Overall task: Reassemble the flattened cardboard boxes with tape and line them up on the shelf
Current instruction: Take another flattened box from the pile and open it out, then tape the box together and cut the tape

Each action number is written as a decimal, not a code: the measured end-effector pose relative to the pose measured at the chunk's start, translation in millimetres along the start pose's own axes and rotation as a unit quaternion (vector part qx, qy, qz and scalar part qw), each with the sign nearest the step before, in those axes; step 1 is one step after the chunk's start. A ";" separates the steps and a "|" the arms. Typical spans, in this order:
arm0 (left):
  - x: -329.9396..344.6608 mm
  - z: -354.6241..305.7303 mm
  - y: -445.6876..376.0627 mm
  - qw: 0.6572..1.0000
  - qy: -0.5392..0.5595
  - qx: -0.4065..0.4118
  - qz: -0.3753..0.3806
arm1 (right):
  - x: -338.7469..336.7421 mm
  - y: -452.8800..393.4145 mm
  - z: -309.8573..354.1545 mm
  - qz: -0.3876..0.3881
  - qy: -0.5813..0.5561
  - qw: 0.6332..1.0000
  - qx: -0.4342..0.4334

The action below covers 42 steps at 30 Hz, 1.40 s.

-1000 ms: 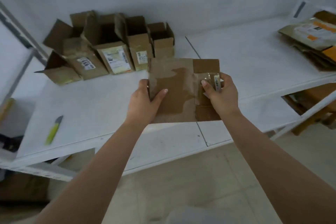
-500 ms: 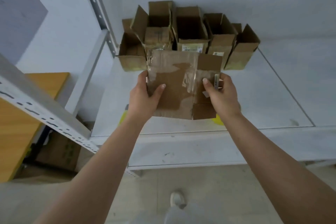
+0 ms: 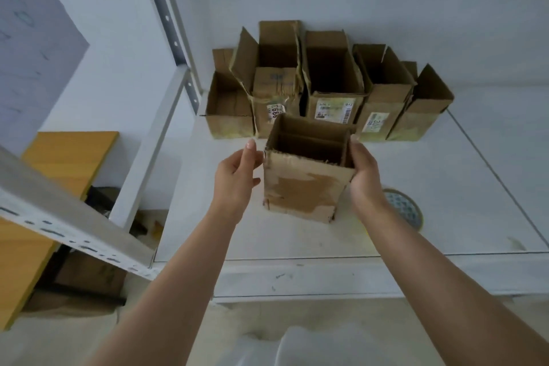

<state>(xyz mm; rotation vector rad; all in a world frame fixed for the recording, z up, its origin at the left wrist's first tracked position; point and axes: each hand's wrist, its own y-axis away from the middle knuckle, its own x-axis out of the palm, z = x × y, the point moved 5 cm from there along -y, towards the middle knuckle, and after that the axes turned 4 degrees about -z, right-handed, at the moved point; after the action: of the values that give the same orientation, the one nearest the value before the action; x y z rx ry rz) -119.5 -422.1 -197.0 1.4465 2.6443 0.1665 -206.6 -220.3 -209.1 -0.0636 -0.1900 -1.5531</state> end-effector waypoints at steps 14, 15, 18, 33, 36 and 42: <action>23.5 -13.8 -15.5 0.978 0.099 0.038 0.181 | 1.4 21.0 11.5 0.023 -0.004 0.994 -0.104; 23.2 -13.3 -15.2 0.978 0.101 0.043 0.176 | 1.1 20.7 11.5 0.018 0.004 0.994 -0.106; 20.6 -9.3 -13.9 0.975 0.132 0.001 0.179 | -0.2 19.9 8.1 -0.011 -0.026 0.997 -0.066; 16.5 -19.5 -21.6 0.972 -0.087 0.169 0.137 | -25.1 14.8 24.7 -0.045 0.114 0.987 -0.109; 18.0 -19.2 -24.5 0.970 -0.098 0.172 0.144 | -55.8 10.5 26.7 -0.107 0.245 0.960 -0.083; 22.0 -22.6 -27.0 0.967 -0.102 0.184 0.146 | -77.8 20.2 9.5 0.030 0.632 0.771 0.074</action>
<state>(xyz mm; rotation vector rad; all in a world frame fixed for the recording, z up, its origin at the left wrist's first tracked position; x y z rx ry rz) -157.2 -418.8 -180.1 1.8464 2.3697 -0.4487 -187.8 -141.6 -210.7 1.0784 0.7604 -1.2156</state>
